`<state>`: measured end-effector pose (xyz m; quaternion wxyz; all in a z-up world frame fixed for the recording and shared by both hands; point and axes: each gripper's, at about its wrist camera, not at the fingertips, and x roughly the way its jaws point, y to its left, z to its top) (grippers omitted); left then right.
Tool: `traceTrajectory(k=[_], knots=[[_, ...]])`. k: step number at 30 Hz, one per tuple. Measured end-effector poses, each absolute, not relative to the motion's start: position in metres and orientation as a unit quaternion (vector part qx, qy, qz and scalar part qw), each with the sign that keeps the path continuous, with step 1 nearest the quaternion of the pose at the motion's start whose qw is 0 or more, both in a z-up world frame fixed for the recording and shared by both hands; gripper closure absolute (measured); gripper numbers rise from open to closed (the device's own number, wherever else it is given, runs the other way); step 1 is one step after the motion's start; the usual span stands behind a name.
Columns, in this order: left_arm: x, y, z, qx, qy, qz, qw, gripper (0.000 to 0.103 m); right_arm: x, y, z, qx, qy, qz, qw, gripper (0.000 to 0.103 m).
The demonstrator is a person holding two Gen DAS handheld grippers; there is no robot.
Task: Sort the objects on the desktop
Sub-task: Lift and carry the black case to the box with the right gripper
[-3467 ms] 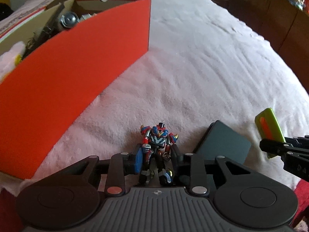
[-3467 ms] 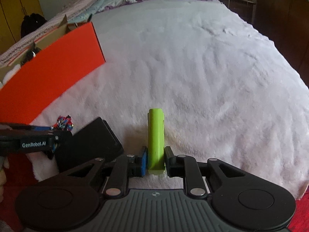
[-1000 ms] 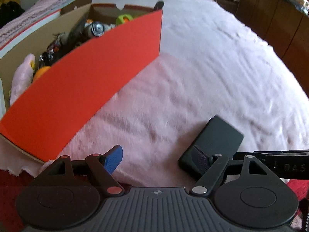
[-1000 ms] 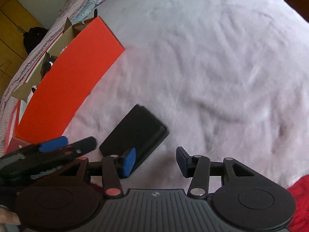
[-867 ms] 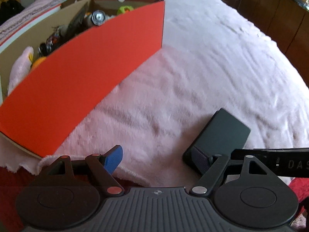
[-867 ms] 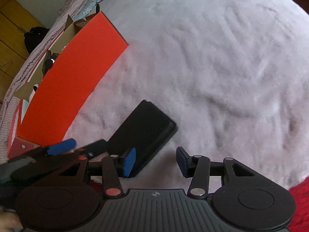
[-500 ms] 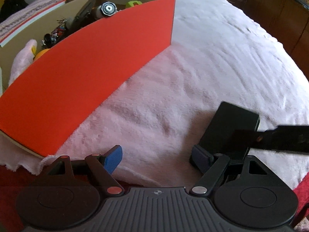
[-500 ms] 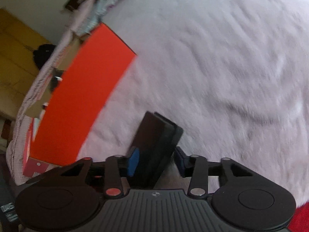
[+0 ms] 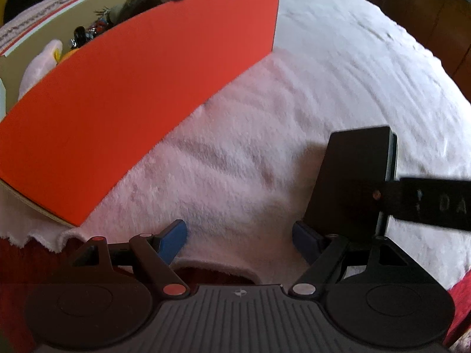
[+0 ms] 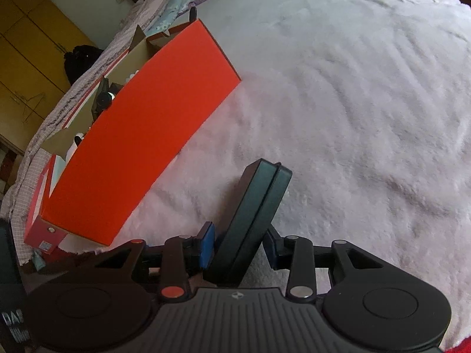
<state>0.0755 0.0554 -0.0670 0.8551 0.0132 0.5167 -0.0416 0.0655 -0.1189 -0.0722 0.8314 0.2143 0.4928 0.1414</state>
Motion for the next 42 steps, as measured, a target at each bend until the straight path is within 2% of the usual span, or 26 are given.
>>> traceTrajectory(k=[5, 9, 22, 29, 42], knots=[[0.074, 0.054, -0.07, 0.016, 0.521, -0.043, 0.852, 0.024, 0.063, -0.119, -0.07, 0.207, 0.482, 0.139, 0.84, 0.069], [0.074, 0.054, -0.068, 0.011, 0.521, -0.046, 0.852, 0.024, 0.058, -0.121, -0.064, 0.184, 0.474, 0.134, 0.851, 0.078], [0.073, 0.051, -0.067, 0.011, 0.523, -0.053, 0.85, 0.023, 0.049, -0.118, -0.061, 0.104, 0.482, 0.133, 0.86, 0.078], [0.073, 0.049, -0.069, 0.012, 0.524, -0.054, 0.85, 0.023, 0.045, -0.12, -0.067, 0.105, 0.479, 0.134, 0.861, 0.078], [0.072, 0.048, -0.063, 0.006, 0.52, -0.061, 0.852, 0.022, 0.048, -0.13, -0.04, 0.129, 0.452, 0.133, 0.872, 0.078]])
